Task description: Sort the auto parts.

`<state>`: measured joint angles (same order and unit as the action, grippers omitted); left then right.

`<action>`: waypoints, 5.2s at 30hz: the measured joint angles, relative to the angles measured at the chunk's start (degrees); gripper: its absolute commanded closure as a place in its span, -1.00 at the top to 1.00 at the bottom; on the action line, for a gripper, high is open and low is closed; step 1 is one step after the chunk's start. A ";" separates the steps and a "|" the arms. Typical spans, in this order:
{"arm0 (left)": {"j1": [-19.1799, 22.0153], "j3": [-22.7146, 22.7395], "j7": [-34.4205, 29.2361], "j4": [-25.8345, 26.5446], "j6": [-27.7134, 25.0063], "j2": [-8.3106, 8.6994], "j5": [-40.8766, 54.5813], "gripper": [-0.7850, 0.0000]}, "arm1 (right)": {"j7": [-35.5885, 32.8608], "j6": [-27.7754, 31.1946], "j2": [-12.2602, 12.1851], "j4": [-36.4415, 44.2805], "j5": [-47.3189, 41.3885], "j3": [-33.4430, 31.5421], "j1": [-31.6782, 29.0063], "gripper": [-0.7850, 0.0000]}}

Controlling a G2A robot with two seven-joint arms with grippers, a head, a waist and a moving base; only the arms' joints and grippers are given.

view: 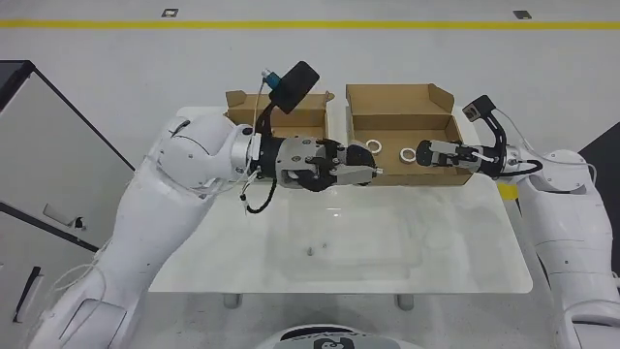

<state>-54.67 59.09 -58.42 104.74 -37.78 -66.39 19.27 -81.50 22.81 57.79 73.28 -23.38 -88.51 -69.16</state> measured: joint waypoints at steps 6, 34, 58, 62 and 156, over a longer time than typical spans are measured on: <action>0.01 0.01 -0.06 0.00 0.06 0.01 -0.14 -1.00 | 0.00 0.00 0.00 0.00 0.00 0.00 0.00 1.00; -5.22 -4.76 4.73 1.34 -12.74 -2.20 36.45 -1.00 | 0.00 0.00 0.00 0.00 0.00 0.00 0.00 1.00; -6.14 0.58 2.65 -3.79 -10.72 -5.11 43.39 -1.00 | 0.00 0.00 0.00 0.00 0.00 0.00 0.00 1.00; -5.55 2.38 2.96 -5.03 -10.70 -5.03 33.63 -1.00 | 0.00 0.00 0.00 0.00 0.00 0.00 0.00 1.00; -9.95 3.57 1.23 1.07 -9.31 -7.39 39.08 -1.00 | 0.00 0.00 0.00 0.00 0.00 0.00 0.00 1.00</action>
<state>-64.61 62.66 -57.19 105.80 -47.09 -73.78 58.35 -81.50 22.81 57.79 73.28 -23.38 -88.51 -69.16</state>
